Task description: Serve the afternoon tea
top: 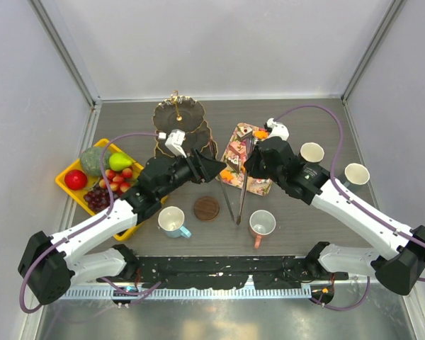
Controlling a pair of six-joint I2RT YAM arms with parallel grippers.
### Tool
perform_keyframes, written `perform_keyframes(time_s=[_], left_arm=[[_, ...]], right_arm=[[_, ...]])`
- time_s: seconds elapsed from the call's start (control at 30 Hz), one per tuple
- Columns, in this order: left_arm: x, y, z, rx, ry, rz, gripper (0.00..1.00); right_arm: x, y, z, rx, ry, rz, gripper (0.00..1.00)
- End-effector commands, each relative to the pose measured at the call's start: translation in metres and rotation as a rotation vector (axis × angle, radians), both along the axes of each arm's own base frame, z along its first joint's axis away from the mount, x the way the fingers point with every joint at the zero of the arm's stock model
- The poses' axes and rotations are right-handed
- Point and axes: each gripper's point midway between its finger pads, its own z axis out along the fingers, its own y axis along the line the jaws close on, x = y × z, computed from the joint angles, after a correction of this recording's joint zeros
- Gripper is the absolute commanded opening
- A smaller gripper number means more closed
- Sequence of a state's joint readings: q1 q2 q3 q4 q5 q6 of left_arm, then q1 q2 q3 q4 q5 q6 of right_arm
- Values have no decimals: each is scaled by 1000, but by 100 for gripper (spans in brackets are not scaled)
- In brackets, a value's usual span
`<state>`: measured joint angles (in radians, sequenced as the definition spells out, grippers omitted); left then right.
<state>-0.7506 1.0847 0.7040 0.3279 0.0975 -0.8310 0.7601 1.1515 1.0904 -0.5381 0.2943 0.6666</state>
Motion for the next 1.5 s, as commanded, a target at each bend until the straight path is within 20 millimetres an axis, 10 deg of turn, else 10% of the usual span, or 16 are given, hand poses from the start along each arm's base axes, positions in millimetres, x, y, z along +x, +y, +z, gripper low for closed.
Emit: perform_keyframes(time_s=[0.0, 0.37, 0.73, 1.47], left_arm=[[2, -4, 37, -92, -72, 4, 58], [-1, -4, 37, -112, -56, 2, 31], [7, 17, 41, -193, -4, 129, 19], [20, 24, 51, -406, 189, 236, 14]], right_arm=[[6, 9, 35, 79, -88, 13, 5], [3, 13, 38, 111, -114, 40, 11], [-18, 10, 70, 206, -333, 158, 99], [-44, 53, 29, -74, -335, 355, 97]])
